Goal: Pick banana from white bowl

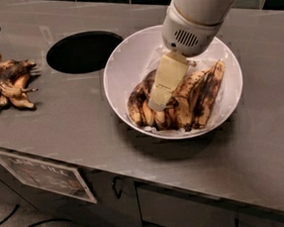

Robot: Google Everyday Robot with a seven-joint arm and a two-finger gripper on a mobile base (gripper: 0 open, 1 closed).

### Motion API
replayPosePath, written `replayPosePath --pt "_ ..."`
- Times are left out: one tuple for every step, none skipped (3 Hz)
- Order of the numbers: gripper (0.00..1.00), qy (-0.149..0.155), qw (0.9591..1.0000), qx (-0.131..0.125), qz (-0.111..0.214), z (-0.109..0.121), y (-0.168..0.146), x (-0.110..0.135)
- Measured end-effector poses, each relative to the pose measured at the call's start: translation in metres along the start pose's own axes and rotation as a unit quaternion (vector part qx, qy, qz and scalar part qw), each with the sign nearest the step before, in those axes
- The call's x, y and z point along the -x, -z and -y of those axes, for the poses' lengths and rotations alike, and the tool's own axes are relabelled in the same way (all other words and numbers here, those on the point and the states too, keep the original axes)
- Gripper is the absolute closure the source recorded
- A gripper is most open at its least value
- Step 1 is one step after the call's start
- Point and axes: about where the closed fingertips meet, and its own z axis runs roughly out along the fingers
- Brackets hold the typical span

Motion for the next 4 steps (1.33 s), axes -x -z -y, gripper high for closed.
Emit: replayPosePath --pt "0.01 -0.007 0.9998 0.015 -0.014 -0.001 -0.0062 0.001" --pt "0.04 -0.012 0.9992 0.028 -0.025 -0.0057 -0.0114 0.0039" --pt "0.08 -0.017 0.9986 0.035 -0.035 -0.0088 -0.0143 0.0055" --pt "0.08 -0.018 0.9986 0.036 -0.035 -0.0097 -0.0151 0.0058"
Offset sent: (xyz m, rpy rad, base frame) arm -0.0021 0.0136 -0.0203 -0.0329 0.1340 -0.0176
